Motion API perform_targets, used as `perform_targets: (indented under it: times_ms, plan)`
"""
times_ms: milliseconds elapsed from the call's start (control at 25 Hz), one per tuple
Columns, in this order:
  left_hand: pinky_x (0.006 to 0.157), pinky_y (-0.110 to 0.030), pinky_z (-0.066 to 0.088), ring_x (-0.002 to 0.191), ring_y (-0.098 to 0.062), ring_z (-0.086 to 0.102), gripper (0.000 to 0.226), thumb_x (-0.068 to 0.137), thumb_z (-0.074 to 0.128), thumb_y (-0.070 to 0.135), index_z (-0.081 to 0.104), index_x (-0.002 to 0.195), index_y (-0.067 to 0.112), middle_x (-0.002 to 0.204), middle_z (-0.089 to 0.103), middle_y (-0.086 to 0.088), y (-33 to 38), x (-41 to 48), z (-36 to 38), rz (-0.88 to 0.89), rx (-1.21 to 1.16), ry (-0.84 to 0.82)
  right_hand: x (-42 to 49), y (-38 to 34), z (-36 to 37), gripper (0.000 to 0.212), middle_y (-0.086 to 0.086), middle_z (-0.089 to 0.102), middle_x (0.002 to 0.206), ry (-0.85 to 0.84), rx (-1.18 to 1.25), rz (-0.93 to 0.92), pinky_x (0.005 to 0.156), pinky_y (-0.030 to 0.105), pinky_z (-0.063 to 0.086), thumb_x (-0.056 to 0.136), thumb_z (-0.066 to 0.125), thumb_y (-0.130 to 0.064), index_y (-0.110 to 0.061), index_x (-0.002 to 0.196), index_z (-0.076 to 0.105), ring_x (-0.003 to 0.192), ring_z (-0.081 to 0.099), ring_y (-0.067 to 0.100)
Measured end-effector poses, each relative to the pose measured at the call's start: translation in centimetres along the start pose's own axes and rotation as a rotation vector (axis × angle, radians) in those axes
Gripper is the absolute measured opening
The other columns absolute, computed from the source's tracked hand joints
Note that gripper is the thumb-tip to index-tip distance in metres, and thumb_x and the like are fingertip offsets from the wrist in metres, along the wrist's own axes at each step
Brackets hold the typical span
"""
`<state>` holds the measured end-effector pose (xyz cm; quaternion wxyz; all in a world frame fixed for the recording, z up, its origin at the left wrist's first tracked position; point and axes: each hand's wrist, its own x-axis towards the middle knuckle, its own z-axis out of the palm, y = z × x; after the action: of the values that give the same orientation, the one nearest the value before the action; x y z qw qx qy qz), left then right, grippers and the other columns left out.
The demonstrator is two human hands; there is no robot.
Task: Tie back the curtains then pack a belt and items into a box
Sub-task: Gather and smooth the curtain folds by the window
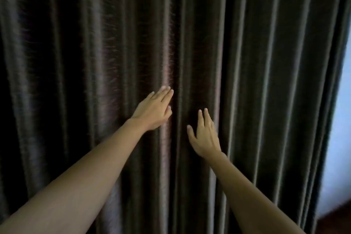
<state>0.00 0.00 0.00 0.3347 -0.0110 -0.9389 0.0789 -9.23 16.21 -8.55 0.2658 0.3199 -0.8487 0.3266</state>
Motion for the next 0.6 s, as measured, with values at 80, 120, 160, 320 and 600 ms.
perform_targets:
  times_ms: [80,120,160,320,600]
  plan:
    - [0.118,-0.035,0.008,0.146,-0.015,0.002,0.056,0.099,0.027,0.029,0.009,0.150,0.012,0.159,0.006,-0.004,1.4,3.5,0.7,0.047,0.037,0.056,1.8,2.4,-0.8,0.069,0.010,0.003,0.159,0.065,-0.008,0.011,0.119,0.038,0.011,0.096,0.037,-0.044,-0.010,0.149,0.008,0.146,0.005,0.024]
    - [0.117,-0.034,0.008,0.146,-0.015,0.002,0.057,0.099,0.028,0.029,0.009,0.150,0.012,0.159,0.007,-0.004,2.2,5.5,0.9,0.072,0.073,0.097,3.1,3.7,-1.1,0.070,0.009,0.003,0.159,0.084,-0.012,0.014,0.119,0.037,0.010,0.096,0.037,-0.044,-0.011,0.149,0.007,0.147,0.004,0.023]
    - [0.117,-0.034,0.008,0.146,-0.016,0.003,0.057,0.099,0.028,0.029,0.009,0.150,0.012,0.159,0.007,-0.005,3.1,7.5,1.0,0.097,0.075,0.116,4.3,4.7,-1.6,0.071,0.009,0.003,0.159,0.086,0.002,0.012,0.119,0.037,0.010,0.096,0.038,-0.045,-0.011,0.149,0.006,0.147,0.003,0.022]
    - [0.117,-0.034,0.006,0.147,-0.017,0.003,0.057,0.099,0.029,0.029,0.010,0.149,0.011,0.159,0.008,-0.006,6.1,15.9,2.4,0.146,0.183,0.163,10.2,9.3,-1.7,0.077,0.008,0.002,0.159,0.124,0.031,-0.037,0.116,0.030,0.006,0.093,0.041,-0.049,-0.012,0.150,0.004,0.147,0.002,0.019]
    - [0.117,-0.046,-0.002,0.147,-0.022,0.000,0.050,0.098,0.024,0.035,0.032,0.144,0.017,0.155,0.027,-0.005,7.8,25.6,2.0,0.192,0.583,0.155,17.9,12.3,-1.2,0.101,0.004,0.000,0.159,-0.029,0.331,-0.209,0.117,0.030,0.011,0.082,0.054,-0.060,-0.015,0.150,-0.005,0.146,0.003,0.016]
